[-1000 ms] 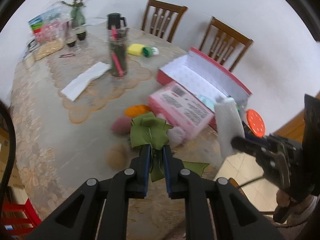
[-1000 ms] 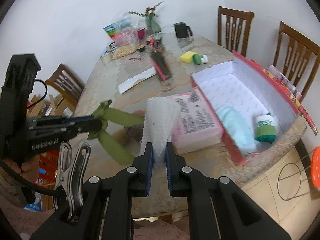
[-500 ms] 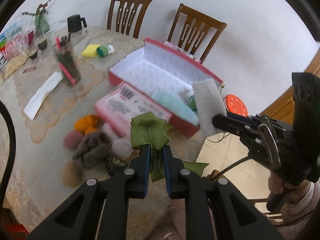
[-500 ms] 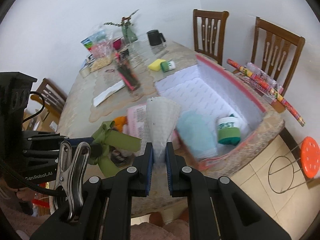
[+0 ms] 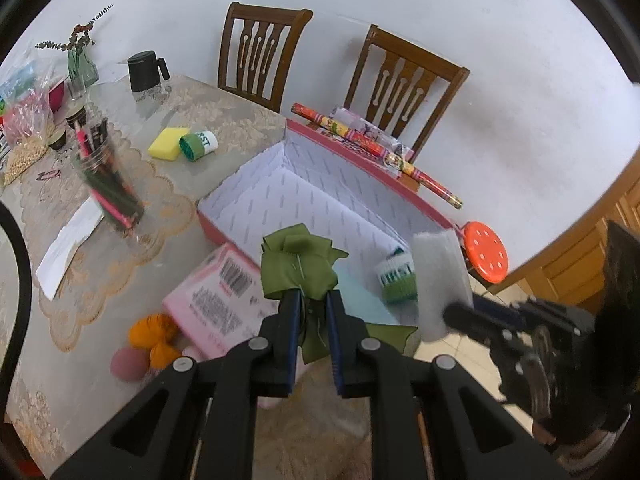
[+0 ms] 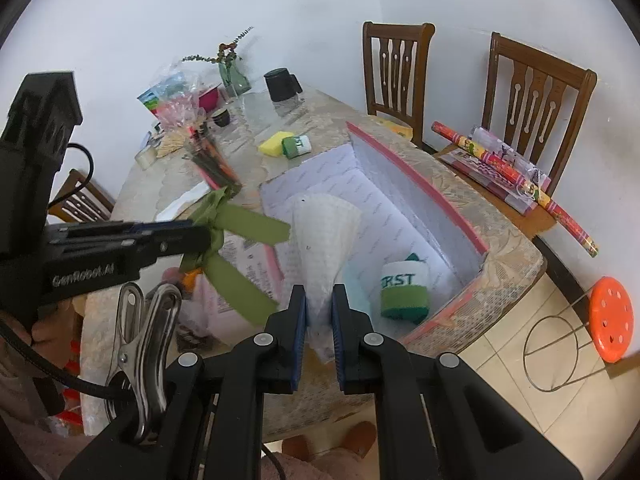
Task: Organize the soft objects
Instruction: 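Carry the green bow and white foam block with both tools over the box, then lower the bow and foam block into the box and open both tools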
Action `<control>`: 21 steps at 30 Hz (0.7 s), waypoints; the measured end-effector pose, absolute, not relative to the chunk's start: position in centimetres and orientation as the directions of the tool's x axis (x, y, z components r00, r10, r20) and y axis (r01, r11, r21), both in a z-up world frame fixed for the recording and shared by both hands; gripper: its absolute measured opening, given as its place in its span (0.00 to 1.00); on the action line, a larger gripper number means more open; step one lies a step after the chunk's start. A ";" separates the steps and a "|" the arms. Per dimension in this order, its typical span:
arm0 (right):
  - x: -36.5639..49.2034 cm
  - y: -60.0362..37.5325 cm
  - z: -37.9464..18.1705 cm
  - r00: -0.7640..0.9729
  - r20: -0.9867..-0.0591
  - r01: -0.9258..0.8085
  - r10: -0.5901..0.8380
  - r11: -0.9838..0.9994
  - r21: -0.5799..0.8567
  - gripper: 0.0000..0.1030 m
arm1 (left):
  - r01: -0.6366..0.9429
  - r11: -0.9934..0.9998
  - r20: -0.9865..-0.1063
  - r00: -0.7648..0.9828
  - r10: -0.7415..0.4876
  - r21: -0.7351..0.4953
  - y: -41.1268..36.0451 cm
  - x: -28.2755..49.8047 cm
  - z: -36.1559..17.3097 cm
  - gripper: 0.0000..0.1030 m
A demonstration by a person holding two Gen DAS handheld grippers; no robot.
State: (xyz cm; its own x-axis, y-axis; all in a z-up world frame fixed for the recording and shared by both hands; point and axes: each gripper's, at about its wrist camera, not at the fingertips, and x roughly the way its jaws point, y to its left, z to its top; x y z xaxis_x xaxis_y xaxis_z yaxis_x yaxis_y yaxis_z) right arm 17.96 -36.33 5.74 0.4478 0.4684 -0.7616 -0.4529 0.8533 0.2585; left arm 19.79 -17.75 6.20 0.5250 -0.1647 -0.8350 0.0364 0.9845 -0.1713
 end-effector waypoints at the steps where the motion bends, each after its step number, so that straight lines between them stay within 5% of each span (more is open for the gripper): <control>1: 18.3 -36.5 5.6 0.444 -0.762 -0.451 0.471 0.853 0.264 0.13 | 0.031 0.986 -0.836 0.525 -0.158 -0.166 -17.9 20.5 6.0 0.13; 21: 23.6 -36.8 -0.5 0.339 -0.794 -0.447 0.504 0.829 0.336 0.13 | -0.027 0.996 -0.882 0.467 -0.065 -0.088 -19.7 30.2 -0.4 0.13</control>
State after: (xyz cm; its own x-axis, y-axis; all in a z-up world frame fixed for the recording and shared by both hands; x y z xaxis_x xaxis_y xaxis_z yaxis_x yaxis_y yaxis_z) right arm 23.64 -36.81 -0.48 0.3388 0.5044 -0.7942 -0.4469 0.8291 0.3359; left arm 30.19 -19.72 -0.41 0.4667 -0.0648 -0.8820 -0.0272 0.9958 -0.0875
